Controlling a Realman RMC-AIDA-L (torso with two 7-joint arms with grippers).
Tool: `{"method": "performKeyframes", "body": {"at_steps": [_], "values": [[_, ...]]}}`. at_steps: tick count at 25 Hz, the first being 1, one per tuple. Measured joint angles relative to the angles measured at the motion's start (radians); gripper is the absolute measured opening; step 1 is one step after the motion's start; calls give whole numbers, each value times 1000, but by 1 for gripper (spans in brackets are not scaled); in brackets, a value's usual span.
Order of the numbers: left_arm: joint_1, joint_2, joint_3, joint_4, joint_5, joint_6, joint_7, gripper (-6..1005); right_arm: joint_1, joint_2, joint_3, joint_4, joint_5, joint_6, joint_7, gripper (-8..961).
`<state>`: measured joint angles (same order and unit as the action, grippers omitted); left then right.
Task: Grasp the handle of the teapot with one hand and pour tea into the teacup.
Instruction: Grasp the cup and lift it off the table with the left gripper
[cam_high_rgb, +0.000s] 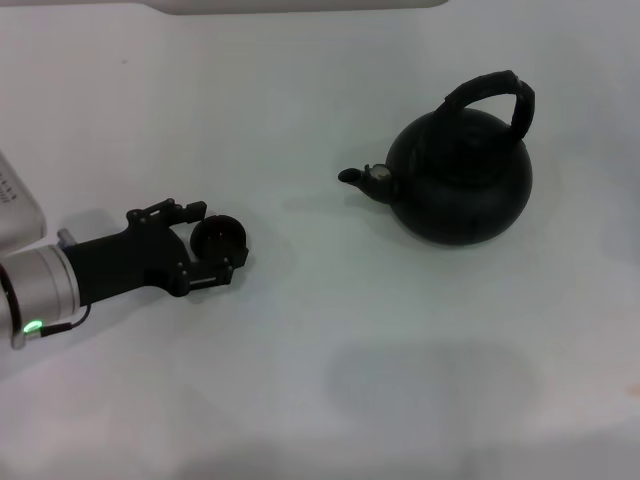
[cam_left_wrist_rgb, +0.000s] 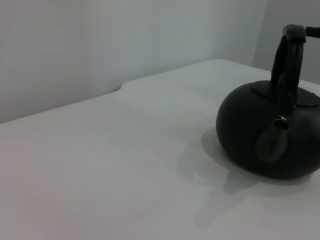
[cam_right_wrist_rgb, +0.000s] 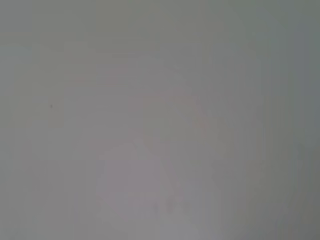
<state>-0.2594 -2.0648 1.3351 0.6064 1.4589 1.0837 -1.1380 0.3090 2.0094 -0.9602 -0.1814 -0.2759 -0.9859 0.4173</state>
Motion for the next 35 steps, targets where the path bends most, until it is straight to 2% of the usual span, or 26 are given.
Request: {"method": "performKeyframes", "body": {"at_steps": [26, 32, 35], "values": [[0, 1, 4, 6, 33, -1, -24, 857, -7, 0, -11, 8, 0, -22, 6, 482], [-12, 2, 2, 9, 86, 1, -48, 856, -7, 0, -11, 3, 0, -23, 8, 482], [-12, 1, 1, 9, 87, 1, -50, 764, -7, 0, -11, 2, 0, -27, 8, 482]]}}
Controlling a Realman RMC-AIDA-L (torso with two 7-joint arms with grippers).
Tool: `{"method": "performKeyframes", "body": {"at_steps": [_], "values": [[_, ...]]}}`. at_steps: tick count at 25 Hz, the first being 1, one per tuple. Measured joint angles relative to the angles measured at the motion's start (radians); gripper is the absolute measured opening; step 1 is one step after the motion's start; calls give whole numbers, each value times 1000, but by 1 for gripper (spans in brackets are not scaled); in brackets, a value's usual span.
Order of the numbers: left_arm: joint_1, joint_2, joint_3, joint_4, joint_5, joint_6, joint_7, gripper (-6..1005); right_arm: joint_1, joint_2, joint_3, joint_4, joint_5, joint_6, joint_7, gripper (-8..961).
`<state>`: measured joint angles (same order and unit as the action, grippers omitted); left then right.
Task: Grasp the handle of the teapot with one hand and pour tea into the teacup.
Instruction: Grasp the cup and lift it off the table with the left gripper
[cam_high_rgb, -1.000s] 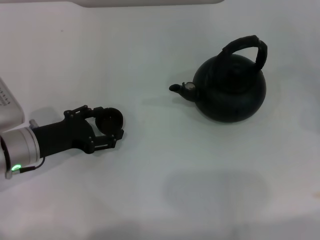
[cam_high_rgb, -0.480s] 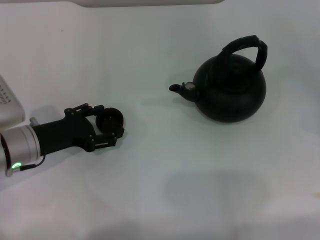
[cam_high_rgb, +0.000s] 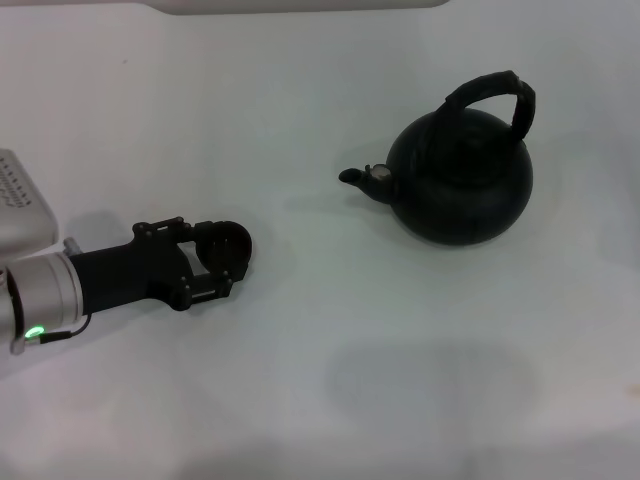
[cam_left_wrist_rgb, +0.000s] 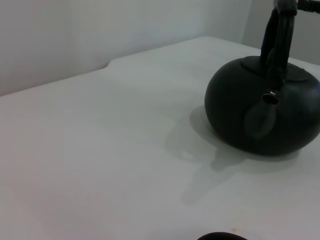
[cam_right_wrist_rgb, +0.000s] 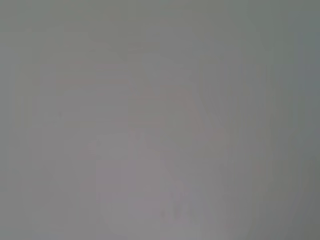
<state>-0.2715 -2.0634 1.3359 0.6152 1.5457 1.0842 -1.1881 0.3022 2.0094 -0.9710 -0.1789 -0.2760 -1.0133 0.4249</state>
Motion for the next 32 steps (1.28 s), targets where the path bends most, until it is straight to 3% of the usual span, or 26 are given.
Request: {"method": "performKeyframes", "body": {"at_steps": [2, 17, 32], "values": [[0, 0, -1, 1, 1, 0, 0, 703, 0, 0, 0, 0, 0, -2, 0, 482], [23, -4, 21, 111, 9, 31, 28, 703, -3, -2, 0, 9, 0, -2, 0, 481], [57, -4, 9, 107, 16, 10, 12, 703, -17, 0, -9, 10, -2, -20, 0, 481]]}}
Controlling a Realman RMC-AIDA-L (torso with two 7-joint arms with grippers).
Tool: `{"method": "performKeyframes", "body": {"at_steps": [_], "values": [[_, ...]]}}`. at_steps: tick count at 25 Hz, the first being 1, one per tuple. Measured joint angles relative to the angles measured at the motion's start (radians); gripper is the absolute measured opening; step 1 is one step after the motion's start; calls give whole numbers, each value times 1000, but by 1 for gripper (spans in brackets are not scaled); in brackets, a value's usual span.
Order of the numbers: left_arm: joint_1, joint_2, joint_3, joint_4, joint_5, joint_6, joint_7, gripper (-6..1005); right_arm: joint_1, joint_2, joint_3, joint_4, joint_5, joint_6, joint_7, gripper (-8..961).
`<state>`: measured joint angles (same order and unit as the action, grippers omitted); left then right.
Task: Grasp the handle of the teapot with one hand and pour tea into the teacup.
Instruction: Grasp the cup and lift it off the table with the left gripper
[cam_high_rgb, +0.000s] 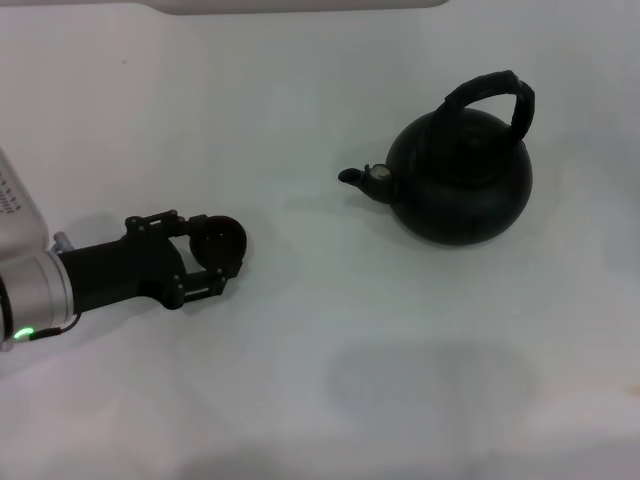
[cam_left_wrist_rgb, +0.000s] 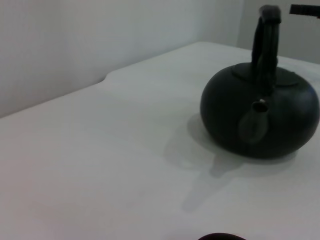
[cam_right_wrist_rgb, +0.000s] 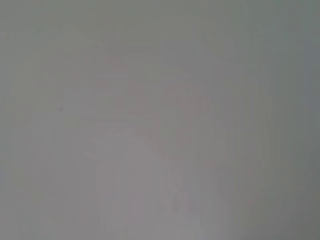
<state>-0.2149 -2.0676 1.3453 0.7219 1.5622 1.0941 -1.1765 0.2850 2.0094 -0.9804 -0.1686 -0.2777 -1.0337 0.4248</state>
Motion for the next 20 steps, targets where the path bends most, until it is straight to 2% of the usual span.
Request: {"method": "performKeyframes", "body": {"at_steps": [20], "values": [[15, 1, -12, -40, 0, -32, -5, 702, -8, 0, -40, 9, 0, -10, 0, 481]]}}
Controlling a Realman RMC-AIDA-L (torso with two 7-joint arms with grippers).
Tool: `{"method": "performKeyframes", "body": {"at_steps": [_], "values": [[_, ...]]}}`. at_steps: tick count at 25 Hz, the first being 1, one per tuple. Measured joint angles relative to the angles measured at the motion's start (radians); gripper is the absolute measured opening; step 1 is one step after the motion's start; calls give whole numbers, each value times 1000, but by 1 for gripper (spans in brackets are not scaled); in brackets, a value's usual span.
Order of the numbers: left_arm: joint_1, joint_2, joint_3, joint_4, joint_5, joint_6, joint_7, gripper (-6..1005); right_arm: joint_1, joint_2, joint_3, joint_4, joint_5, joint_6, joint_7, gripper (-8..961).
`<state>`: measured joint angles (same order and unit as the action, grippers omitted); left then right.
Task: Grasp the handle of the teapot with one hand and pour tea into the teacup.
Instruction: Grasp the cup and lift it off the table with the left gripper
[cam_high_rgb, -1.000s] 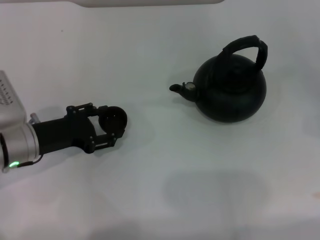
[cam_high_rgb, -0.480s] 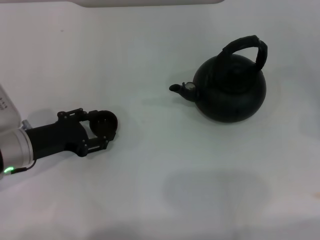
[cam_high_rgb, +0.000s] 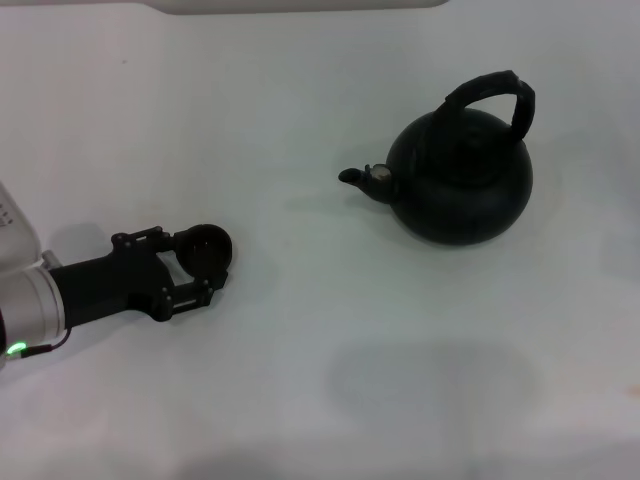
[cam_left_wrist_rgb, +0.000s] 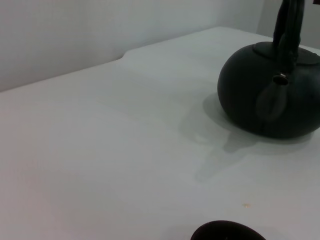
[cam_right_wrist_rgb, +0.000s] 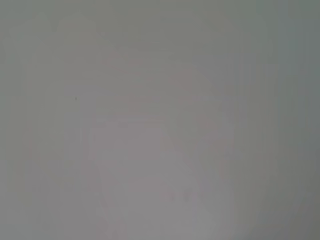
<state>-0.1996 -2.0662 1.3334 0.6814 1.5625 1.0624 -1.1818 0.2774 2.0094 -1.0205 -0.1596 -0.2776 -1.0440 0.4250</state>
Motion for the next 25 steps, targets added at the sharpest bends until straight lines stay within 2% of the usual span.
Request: {"method": "performKeyframes", "body": {"at_steps": [25], "values": [[3, -2, -19, -4, 0, 6, -23, 683, -18, 0, -15, 5, -9, -22, 0, 480]]}}
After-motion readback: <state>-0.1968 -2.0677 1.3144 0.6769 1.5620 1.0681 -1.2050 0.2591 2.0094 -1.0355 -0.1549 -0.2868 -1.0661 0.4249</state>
